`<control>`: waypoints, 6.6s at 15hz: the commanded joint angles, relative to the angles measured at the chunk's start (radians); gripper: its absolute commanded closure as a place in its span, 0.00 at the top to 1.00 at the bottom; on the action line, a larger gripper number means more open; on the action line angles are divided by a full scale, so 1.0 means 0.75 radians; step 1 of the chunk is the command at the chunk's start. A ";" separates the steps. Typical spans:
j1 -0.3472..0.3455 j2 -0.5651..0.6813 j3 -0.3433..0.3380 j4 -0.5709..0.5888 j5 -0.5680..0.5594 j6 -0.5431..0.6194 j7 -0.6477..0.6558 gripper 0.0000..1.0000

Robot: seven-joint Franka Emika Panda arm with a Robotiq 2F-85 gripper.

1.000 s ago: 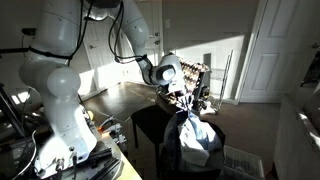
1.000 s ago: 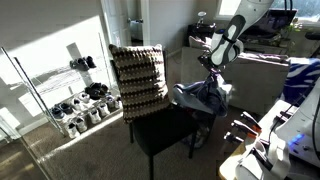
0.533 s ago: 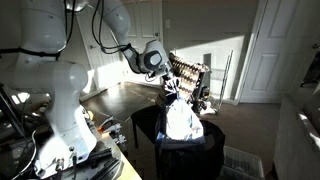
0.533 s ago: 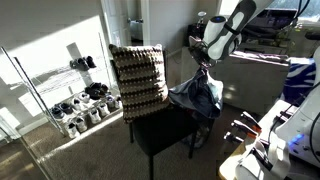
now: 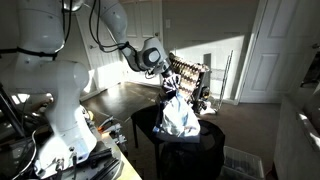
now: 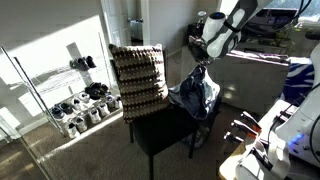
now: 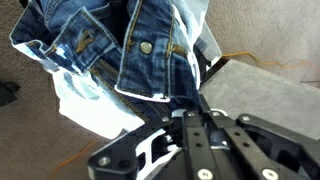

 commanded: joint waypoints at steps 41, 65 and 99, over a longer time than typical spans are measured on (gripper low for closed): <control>0.012 0.136 -0.251 0.036 0.082 -0.031 0.276 0.74; -1.219 0.661 0.871 0.657 0.251 -0.357 -0.072 0.70; -1.580 1.485 1.173 1.698 -0.002 -1.273 -0.307 0.00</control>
